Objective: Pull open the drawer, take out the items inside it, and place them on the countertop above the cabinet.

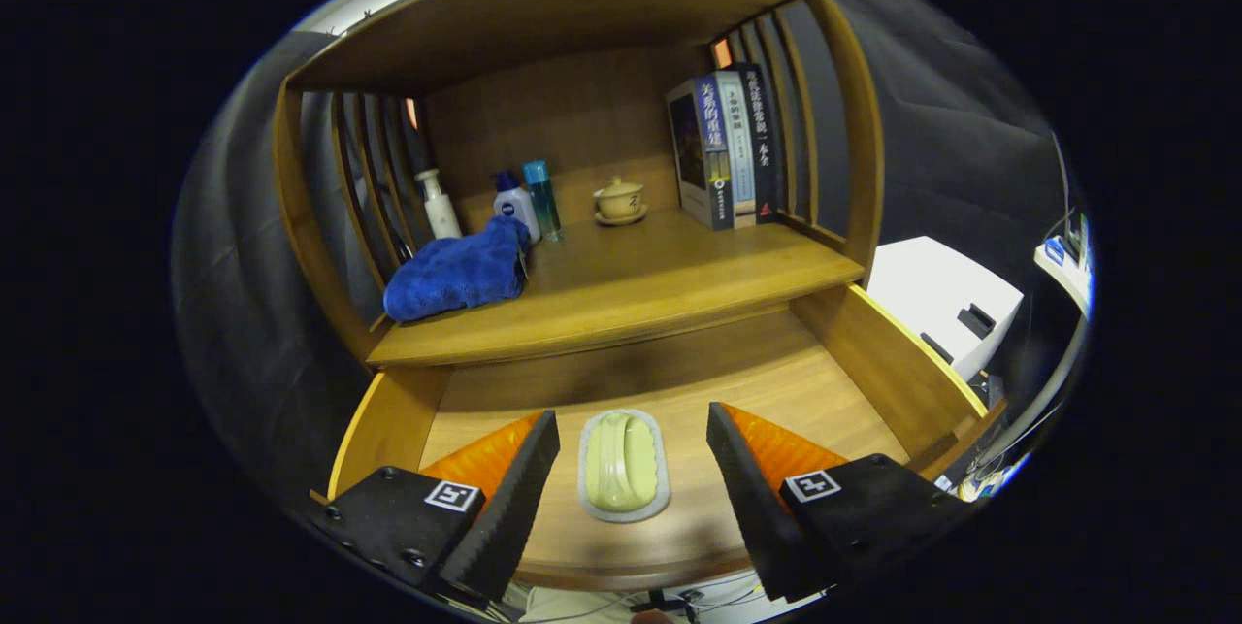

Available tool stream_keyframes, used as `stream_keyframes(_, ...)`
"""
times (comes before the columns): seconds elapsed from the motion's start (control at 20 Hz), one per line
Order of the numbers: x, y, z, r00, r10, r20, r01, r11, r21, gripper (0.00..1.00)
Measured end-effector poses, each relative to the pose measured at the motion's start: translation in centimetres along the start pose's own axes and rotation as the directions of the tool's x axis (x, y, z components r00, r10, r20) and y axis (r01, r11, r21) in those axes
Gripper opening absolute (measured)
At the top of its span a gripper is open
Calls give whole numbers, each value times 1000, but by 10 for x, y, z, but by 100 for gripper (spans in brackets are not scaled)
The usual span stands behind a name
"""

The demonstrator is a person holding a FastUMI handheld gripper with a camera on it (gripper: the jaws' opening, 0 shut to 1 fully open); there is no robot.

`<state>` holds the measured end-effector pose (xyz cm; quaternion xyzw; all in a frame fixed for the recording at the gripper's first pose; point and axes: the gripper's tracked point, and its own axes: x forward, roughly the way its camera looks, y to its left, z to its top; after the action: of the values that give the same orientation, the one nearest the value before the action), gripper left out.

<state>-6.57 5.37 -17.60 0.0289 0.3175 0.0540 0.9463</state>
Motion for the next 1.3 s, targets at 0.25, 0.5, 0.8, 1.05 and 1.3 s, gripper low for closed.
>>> stream_keyframes(0.25, 29, 13, 8, 993, 5, -121, -7, 1000, -14, 99)
stream_keyframes(0.5, 53, 23, -12, 959, -9, -283, -17, 996, -90, 99)
stream_keyframes(0.8, 72, 21, -36, 898, -50, -436, 5, 994, -105, 99)
stream_keyframes(1.05, 81, 15, -54, 847, -76, -526, 25, 994, -105, 79)
stream_keyframes(1.3, 85, 10, -72, 801, -67, -595, 37, 997, -64, 59)
